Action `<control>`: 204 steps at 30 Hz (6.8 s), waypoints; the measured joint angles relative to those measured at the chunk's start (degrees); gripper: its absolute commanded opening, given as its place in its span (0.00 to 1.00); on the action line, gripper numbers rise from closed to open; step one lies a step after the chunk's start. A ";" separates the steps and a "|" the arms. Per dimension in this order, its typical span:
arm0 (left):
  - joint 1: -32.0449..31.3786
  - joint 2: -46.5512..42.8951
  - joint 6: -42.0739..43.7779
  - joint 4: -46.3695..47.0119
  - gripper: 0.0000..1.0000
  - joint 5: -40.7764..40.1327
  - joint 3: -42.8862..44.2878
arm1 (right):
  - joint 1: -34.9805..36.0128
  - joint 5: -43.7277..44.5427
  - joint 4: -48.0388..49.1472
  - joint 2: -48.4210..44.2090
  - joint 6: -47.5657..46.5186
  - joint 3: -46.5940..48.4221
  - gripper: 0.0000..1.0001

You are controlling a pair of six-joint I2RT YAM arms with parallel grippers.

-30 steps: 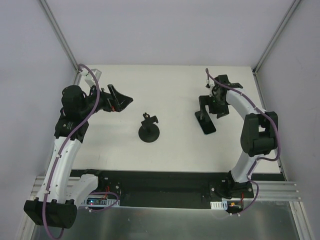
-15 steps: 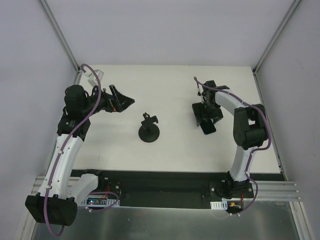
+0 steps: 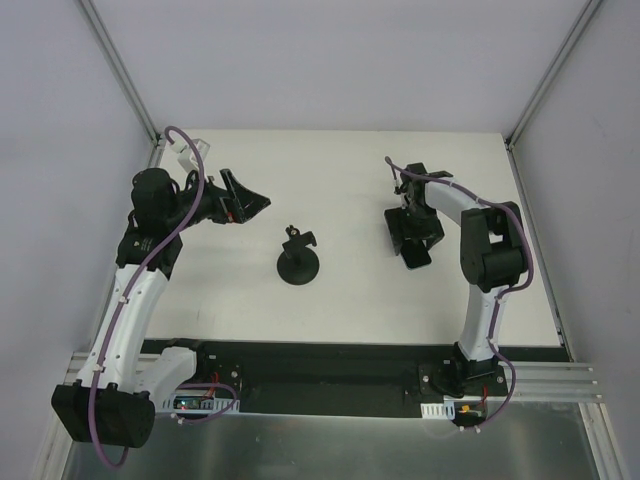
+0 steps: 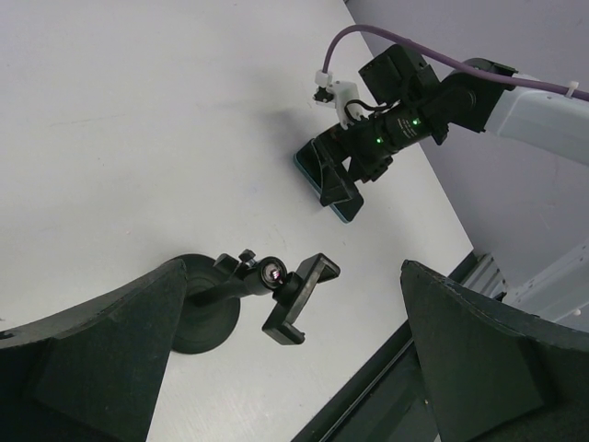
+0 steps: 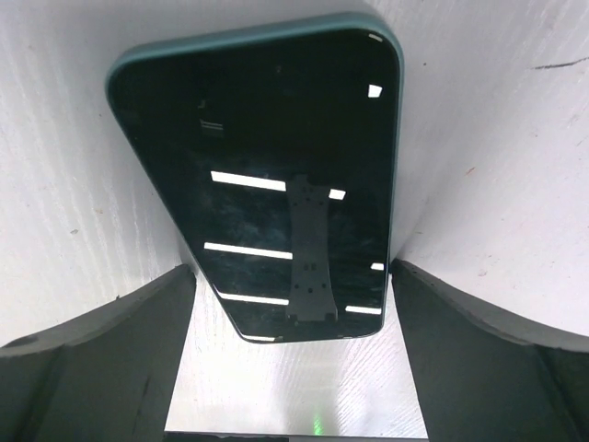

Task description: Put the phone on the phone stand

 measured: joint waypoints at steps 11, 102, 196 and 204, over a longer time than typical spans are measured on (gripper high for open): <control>0.00 0.96 -0.02 0.15 0.99 -0.04 -0.33 | 0.17 0.15 -2.34 1.66 0.98 2.40 0.70; -23.06 8.94 4.07 1.60 0.00 -0.28 3.43 | 51.01 21.51 43.52 -47.06 8.63 -22.73 0.99; -25.66 -23.34 24.50 4.52 0.00 1.49 -13.97 | 41.24 7.34 56.37 -34.40 1.81 -28.09 0.01; -25.99 -7.69 27.56 8.24 0.00 17.40 -10.91 | 35.71 -4.70 54.71 -34.51 1.68 -27.50 0.01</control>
